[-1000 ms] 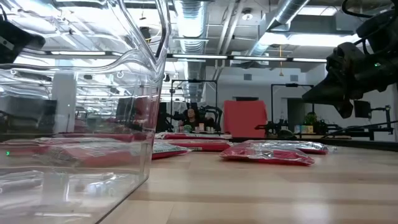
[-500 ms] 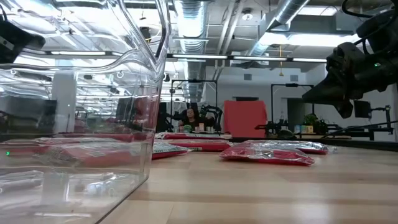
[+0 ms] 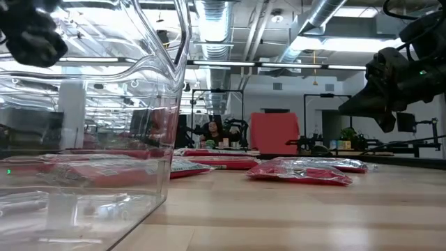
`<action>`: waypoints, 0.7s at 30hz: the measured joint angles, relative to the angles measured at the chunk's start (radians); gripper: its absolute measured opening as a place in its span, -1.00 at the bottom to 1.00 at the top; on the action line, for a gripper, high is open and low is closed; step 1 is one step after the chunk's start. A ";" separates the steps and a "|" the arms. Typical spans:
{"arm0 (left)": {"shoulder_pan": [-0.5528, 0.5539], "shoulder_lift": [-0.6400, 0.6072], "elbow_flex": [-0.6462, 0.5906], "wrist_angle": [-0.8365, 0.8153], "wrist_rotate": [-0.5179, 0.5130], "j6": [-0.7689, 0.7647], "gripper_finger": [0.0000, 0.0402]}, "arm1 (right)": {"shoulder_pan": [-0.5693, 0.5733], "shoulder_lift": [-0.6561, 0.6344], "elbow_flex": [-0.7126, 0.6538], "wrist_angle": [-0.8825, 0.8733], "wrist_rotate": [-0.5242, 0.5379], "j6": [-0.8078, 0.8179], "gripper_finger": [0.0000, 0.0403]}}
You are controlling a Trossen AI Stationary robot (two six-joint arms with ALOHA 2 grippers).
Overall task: Sort popcorn bags into baskets
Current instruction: Put the red popcorn bag into the transparent bin
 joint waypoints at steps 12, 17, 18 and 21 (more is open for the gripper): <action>0.004 0.000 0.012 0.031 -0.619 -0.119 -0.06 | -0.006 0.000 0.000 0.002 0.027 -0.174 -0.68; 0.045 0.000 0.015 0.110 -0.735 -0.125 -0.06 | -0.005 0.000 0.000 0.002 0.025 -0.208 -0.68; 0.058 0.000 0.019 0.131 -0.708 -0.124 -0.06 | -0.005 0.000 0.000 0.002 0.025 -0.208 -0.68; 0.108 0.018 0.072 0.137 -0.675 -0.100 -0.06 | -0.005 0.000 0.000 0.005 0.027 -0.188 -0.68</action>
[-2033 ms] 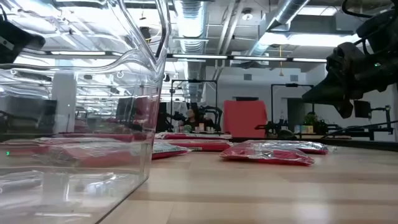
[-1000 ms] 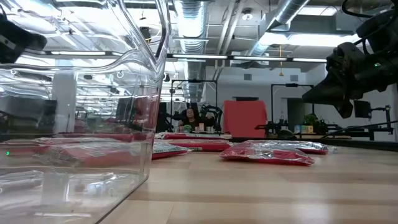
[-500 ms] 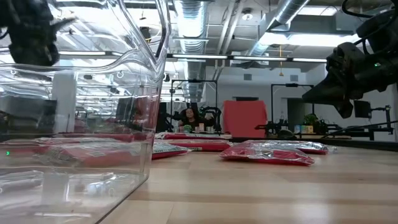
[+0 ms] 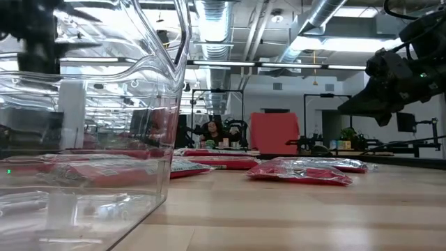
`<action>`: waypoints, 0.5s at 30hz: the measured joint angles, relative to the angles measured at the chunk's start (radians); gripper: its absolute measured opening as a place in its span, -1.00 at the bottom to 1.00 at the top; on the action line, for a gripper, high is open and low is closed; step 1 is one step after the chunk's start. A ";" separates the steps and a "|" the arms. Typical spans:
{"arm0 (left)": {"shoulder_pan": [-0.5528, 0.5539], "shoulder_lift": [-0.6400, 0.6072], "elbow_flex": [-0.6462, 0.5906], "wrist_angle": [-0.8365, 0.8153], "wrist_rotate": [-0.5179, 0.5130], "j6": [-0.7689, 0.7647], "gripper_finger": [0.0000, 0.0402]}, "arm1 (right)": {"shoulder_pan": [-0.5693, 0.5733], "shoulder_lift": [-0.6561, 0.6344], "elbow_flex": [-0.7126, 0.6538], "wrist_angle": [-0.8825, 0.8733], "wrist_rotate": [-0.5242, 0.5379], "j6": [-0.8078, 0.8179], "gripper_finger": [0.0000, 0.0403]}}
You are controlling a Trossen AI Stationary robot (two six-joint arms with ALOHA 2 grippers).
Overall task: Sort popcorn bags into baskets
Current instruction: Put the red popcorn bag into the transparent bin
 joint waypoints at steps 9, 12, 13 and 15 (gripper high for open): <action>0.082 0.192 0.478 -0.181 -0.137 0.428 -0.06 | 0.000 0.000 0.000 0.021 0.057 0.596 -0.68; 0.050 0.286 0.651 -0.367 -0.220 0.444 -0.05 | 0.000 0.000 0.000 0.021 0.055 0.614 -0.68; 0.038 0.315 0.701 -0.416 -0.241 0.444 -0.05 | 0.000 0.000 0.000 0.021 0.053 0.614 -0.68; 0.015 0.369 0.783 -0.479 -0.260 0.444 -0.03 | 0.000 0.000 0.000 0.021 0.053 0.615 -0.68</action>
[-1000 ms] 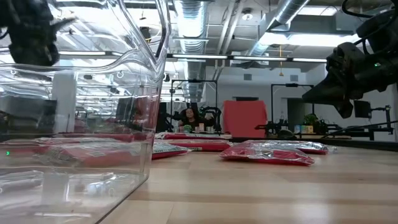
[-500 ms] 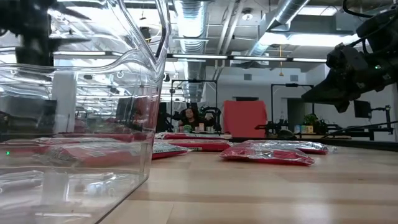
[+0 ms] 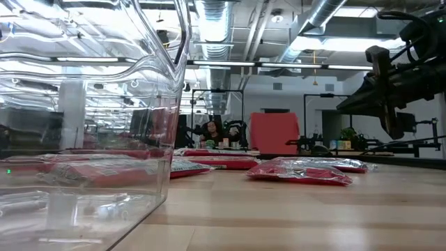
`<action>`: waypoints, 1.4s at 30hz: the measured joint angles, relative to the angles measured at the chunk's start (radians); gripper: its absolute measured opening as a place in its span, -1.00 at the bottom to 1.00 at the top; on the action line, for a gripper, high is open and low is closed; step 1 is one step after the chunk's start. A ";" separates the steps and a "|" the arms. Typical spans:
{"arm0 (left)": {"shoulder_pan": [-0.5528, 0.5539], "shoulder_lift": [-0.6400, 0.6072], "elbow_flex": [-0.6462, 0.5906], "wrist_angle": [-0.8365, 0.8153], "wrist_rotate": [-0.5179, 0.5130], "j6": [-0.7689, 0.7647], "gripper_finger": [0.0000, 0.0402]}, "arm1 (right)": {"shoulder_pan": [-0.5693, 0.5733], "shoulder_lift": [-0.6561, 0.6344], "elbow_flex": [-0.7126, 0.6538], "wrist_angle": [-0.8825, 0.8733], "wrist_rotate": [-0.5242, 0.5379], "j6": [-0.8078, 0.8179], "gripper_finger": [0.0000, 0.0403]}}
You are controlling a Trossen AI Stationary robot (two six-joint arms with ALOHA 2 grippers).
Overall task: Sort popcorn bags into baskets
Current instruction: Put the red popcorn bag into the transparent bin
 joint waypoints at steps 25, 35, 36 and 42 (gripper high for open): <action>-0.014 0.403 0.800 -0.348 0.214 0.369 -0.04 | -0.073 0.086 0.822 -0.137 -0.103 -0.739 -0.68; -0.054 0.407 0.876 -0.697 0.406 -0.041 0.16 | -0.049 0.508 1.240 -0.776 -0.026 -0.973 -0.23; -0.054 0.416 0.889 -0.600 0.531 0.043 0.17 | -0.051 0.547 1.257 -0.769 -0.028 -0.984 -0.16; -0.054 0.491 1.032 -0.335 1.412 0.326 0.12 | -0.051 0.744 1.401 -0.663 -0.163 -1.070 0.21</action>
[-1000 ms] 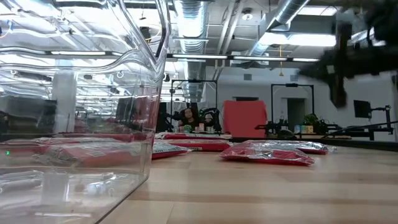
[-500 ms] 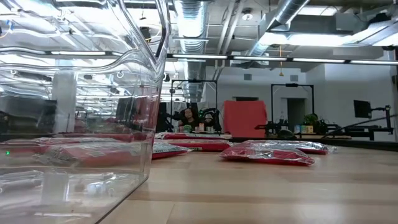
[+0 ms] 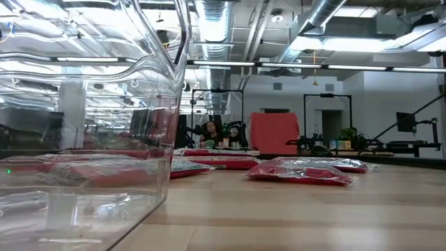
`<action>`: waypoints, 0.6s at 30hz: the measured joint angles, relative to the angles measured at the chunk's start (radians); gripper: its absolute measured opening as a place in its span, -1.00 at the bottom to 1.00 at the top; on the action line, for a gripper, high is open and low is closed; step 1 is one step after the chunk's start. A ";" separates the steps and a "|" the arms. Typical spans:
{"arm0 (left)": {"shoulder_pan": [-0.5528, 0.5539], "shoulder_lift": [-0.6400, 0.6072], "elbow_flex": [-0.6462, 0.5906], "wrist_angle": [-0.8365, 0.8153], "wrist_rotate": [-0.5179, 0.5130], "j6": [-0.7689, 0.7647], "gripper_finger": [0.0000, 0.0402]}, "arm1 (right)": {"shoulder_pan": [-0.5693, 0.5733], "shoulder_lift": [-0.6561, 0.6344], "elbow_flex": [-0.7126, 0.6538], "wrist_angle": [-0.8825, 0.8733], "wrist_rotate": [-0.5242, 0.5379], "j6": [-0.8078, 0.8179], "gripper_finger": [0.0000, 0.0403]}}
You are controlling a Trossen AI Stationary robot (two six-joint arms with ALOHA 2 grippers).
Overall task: Sort popcorn bags into baskets
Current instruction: Put the red popcorn bag into the transparent bin
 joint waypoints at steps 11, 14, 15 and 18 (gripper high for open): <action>0.076 0.247 0.056 -0.685 -0.971 -0.302 0.00 | 0.003 0.107 0.168 0.009 -0.284 0.014 0.29; 0.174 0.264 0.026 -0.891 -0.904 -0.628 0.02 | 0.002 0.107 0.167 -0.010 -0.283 0.042 0.29; 0.220 0.271 0.011 -0.979 -0.873 -0.725 0.03 | 0.000 0.107 0.167 -0.025 -0.283 0.048 0.29; 0.382 0.321 -0.067 -1.156 -0.758 -0.956 0.05 | -0.008 0.107 0.167 -0.051 -0.283 0.050 0.29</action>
